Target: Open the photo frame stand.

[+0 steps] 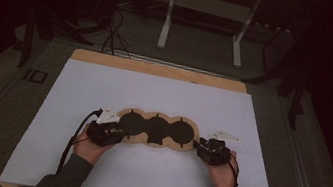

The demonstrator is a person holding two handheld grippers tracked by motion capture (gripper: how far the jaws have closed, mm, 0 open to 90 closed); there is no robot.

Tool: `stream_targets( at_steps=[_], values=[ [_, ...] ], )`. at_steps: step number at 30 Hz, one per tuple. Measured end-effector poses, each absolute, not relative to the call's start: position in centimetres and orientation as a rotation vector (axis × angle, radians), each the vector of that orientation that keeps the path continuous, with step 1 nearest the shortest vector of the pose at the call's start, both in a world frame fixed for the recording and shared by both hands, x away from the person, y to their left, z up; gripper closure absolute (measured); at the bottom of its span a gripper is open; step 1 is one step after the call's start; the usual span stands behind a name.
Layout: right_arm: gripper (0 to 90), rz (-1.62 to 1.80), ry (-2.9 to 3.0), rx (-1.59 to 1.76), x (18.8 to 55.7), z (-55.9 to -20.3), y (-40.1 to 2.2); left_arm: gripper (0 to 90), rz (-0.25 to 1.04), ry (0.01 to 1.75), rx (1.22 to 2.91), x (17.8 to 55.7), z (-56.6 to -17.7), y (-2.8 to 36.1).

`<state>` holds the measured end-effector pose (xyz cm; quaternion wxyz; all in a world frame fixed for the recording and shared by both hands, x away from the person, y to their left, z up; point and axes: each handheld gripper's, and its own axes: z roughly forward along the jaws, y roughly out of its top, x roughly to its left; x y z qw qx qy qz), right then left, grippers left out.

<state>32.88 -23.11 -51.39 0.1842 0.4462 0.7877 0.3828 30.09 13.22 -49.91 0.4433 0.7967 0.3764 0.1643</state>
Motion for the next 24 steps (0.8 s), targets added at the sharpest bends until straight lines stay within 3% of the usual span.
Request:
stream_targets(
  at_steps=[7,24],
  values=[
    [66.4,1.072,2.225,1.249,32.8,-51.5,-23.0,89.2,0.374,0.858,2.032,29.7,-50.4,11.7],
    [66.6,1.079,2.213,1.227,32.7,-51.3,-23.1,90.0,0.368,0.8,2.177,29.8,-52.5,8.2]
  ],
)
